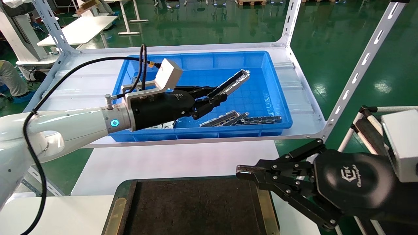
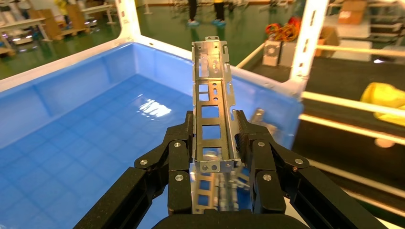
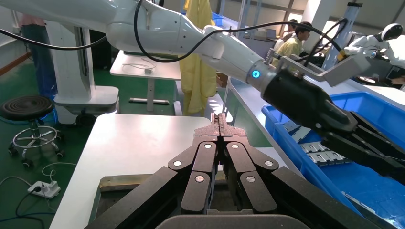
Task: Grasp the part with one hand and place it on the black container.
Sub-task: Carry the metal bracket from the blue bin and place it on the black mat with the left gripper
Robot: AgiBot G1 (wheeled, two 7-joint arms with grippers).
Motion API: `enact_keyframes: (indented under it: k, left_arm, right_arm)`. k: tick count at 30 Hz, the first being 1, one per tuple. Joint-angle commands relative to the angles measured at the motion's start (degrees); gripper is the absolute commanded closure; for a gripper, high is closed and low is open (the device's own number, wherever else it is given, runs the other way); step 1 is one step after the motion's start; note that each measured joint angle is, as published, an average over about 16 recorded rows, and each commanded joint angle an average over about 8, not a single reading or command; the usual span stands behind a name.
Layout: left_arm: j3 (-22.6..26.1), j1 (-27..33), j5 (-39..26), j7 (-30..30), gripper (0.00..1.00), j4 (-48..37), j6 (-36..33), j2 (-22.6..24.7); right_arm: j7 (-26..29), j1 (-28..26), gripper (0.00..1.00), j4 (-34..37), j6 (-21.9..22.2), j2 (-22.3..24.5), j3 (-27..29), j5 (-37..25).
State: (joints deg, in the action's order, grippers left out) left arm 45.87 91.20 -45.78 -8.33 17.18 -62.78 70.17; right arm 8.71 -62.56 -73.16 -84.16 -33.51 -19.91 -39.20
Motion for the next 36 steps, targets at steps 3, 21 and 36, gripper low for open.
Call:
enact_keyframes:
  k: [3, 21, 36]
  left_arm:
    - [-0.3, -1.2, 0.8, 0.3, 1.0, 1.3, -3.7, -1.9]
    - [0.0, -16.5, 3.8, 9.1, 1.0, 29.1, -5.3, -13.6]
    - [2.5, -39.1, 2.8, 17.7, 1.0, 55.3, 19.6, -22.8]
  right_arm:
    - [0.0, 0.0, 1.0, 0.0, 0.0, 0.0, 0.0, 0.0]
    - [0.0, 0.0, 1.0, 0.0, 0.0, 0.0, 0.0, 0.0]
    - [0.0, 0.0, 1.0, 0.0, 0.0, 0.0, 0.0, 0.0]
